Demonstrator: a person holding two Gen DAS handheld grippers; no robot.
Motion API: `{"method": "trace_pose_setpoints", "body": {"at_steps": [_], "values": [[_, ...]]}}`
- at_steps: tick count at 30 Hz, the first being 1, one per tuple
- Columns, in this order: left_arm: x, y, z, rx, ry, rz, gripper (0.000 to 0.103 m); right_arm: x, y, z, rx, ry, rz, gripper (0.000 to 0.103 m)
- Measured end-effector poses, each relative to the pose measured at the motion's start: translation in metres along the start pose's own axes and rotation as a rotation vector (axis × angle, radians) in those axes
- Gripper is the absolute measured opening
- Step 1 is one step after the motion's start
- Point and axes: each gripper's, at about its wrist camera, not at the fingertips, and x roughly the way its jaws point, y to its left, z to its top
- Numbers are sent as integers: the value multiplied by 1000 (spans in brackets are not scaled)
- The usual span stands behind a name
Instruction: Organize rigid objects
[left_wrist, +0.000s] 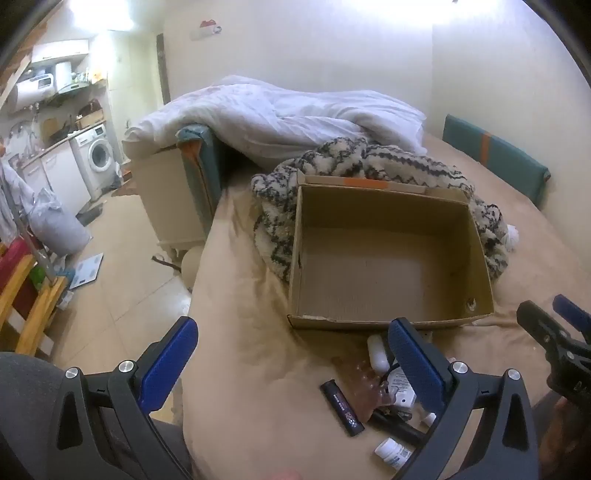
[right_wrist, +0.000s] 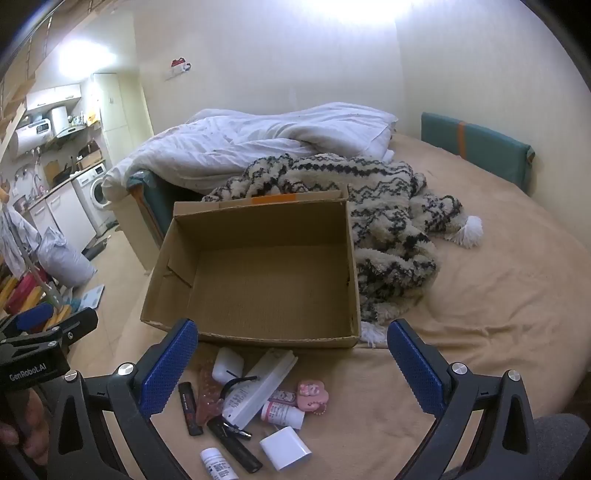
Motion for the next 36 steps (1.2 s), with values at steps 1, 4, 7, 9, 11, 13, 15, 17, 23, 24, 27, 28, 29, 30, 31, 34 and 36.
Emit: {"method": "trace_pose_setpoints", "body": {"at_steps": [1,4,7,9,11,13,15,17,23,24,27,28,29,30,31,34,36], "values": [[1,2,0,-7,7,-2,103,0,0,0,0,3,0,103],[4,1,3,9,7,15,103,1,-1,0,3,2,2,103],[2,1,4,16,5,13,103,1,-1,0,1,2,0,103],[1,2,1,14,4,9,103,1,1,0,-4,1,-2,103],[4,-1,-2,9,11,7,103,0,3,-1,-9,-1,-4,103],[4,-1,-2,9,14,3,103,0,6,-2,-12,-3,-5,103],[5,-1,-2,13,16,3,103,1,-1,0,3,3,2,103],[5,-2,-2,17,15,4,103,0,-1,0,3,3,2,103],[6,-3,-4,10,17,7,103,-1,2,0,1,4,1,103],[6,-3,-4,9,18,7,103,-1,3,0,1,5,0,103],[7,-4,-4,11,20,7,103,1,0,1,-1,5,-1,103],[6,-4,-4,15,17,8,103,1,0,1,-1,5,-1,103],[5,-5,-5,20,13,11,103,-4,-2,3,-1,3,-1,103],[5,-5,-4,23,12,12,103,-4,-2,2,0,1,-1,103],[5,-5,-5,26,12,13,103,-2,-2,0,1,-1,-2,103],[6,-6,-6,30,15,19,103,1,-3,2,6,-4,-3,103],[6,-6,-6,29,16,20,103,-1,-3,2,4,-3,-9,103]]}}
